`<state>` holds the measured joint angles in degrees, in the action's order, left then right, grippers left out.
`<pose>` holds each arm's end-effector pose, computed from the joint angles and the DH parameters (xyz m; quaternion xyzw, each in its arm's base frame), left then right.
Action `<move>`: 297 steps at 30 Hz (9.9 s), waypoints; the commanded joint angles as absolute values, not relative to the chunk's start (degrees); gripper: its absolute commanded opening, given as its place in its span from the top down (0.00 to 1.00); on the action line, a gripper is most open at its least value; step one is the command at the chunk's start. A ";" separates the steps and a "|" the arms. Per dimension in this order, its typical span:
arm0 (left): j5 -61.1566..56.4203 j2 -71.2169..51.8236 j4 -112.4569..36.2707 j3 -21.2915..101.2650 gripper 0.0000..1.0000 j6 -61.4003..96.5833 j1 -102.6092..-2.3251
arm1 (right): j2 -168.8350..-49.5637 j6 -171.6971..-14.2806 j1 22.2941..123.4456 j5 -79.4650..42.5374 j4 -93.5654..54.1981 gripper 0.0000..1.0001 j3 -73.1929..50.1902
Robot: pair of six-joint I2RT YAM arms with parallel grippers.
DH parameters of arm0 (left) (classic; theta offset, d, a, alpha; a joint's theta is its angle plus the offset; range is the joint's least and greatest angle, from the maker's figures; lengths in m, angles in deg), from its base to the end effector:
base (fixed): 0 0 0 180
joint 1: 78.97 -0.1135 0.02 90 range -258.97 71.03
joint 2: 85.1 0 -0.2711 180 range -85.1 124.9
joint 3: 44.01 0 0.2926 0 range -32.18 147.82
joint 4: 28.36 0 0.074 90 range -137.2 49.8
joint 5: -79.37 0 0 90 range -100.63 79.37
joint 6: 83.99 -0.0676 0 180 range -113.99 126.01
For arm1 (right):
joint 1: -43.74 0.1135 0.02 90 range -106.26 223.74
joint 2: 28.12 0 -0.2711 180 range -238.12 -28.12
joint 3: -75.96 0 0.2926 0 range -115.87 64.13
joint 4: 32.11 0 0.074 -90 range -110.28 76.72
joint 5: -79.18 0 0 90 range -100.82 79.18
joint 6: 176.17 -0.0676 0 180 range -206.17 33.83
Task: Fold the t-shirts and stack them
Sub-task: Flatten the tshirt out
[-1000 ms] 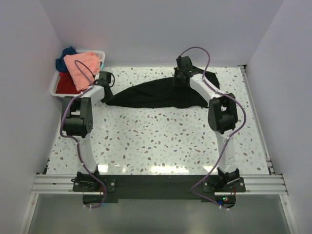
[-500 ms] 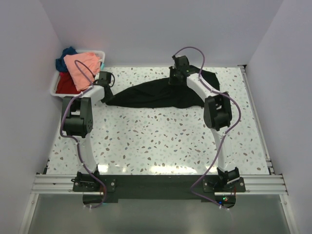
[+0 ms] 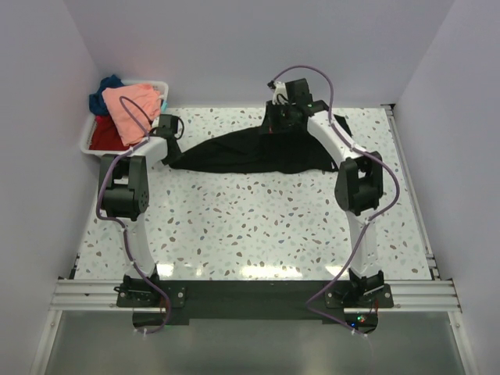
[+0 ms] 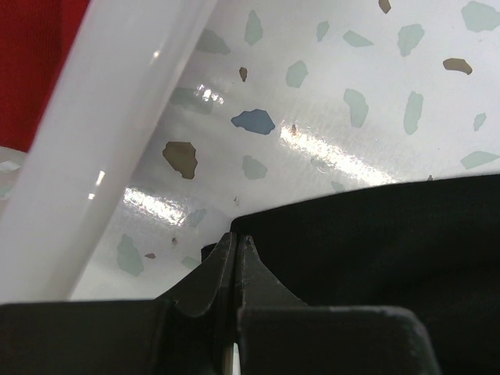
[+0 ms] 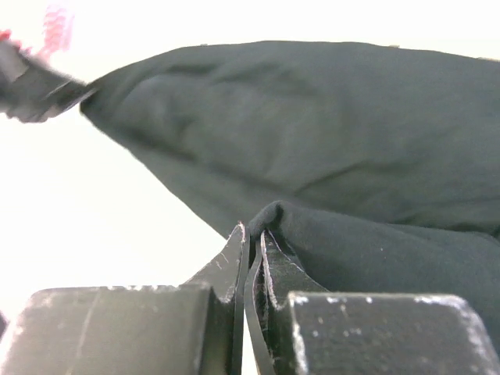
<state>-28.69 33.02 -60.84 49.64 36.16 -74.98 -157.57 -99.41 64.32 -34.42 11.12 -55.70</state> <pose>0.4898 -0.0132 0.1155 -0.2578 0.9121 0.0614 0.3127 0.5402 0.2317 0.2449 -0.1416 0.8835 0.2961 0.3341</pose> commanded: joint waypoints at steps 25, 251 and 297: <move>-32.77 19.26 -58.57 41.75 1.00 37.82 -74.92 | -122.10 -101.10 71.95 -1.11 17.69 1.00 -25.62; -34.10 13.34 -63.49 58.16 1.00 34.23 -70.18 | -123.77 -97.95 66.15 22.13 13.65 1.00 -42.57; -15.10 -14.62 -56.28 74.53 1.00 22.80 -69.56 | -93.77 -81.78 66.07 9.29 7.15 1.00 -62.97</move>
